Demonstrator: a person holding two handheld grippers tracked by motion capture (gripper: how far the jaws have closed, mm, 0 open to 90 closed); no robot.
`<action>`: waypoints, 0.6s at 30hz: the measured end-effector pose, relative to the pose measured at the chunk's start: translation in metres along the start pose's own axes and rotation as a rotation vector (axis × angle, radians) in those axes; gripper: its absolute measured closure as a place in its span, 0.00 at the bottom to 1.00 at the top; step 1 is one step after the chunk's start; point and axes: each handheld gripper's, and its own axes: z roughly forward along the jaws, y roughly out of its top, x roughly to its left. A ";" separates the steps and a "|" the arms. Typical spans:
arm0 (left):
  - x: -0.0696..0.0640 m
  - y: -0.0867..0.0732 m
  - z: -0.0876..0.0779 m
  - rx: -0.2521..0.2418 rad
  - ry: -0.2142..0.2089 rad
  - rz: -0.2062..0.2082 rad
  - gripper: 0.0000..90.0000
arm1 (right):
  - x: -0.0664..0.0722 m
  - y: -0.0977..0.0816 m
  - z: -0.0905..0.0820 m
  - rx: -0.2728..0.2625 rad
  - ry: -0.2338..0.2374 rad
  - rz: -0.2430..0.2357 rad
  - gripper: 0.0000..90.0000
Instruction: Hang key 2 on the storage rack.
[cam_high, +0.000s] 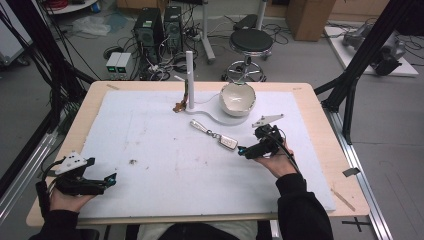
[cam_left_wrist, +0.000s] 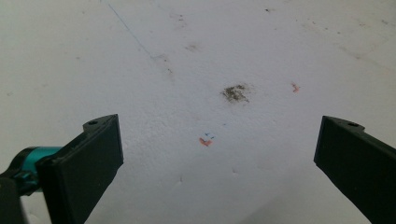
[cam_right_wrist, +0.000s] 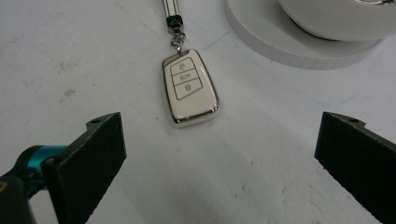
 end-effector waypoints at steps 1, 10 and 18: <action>0.000 0.000 0.000 -0.003 0.001 -0.004 0.02 | 0.001 0.003 0.002 0.003 0.003 -0.007 0.01; 0.002 -0.002 0.001 0.005 0.001 -0.009 0.02 | 0.016 0.023 0.025 0.053 0.038 -0.051 0.01; 0.001 -0.001 0.002 0.007 -0.006 0.002 0.02 | 0.021 0.038 0.038 0.072 0.066 -0.061 0.01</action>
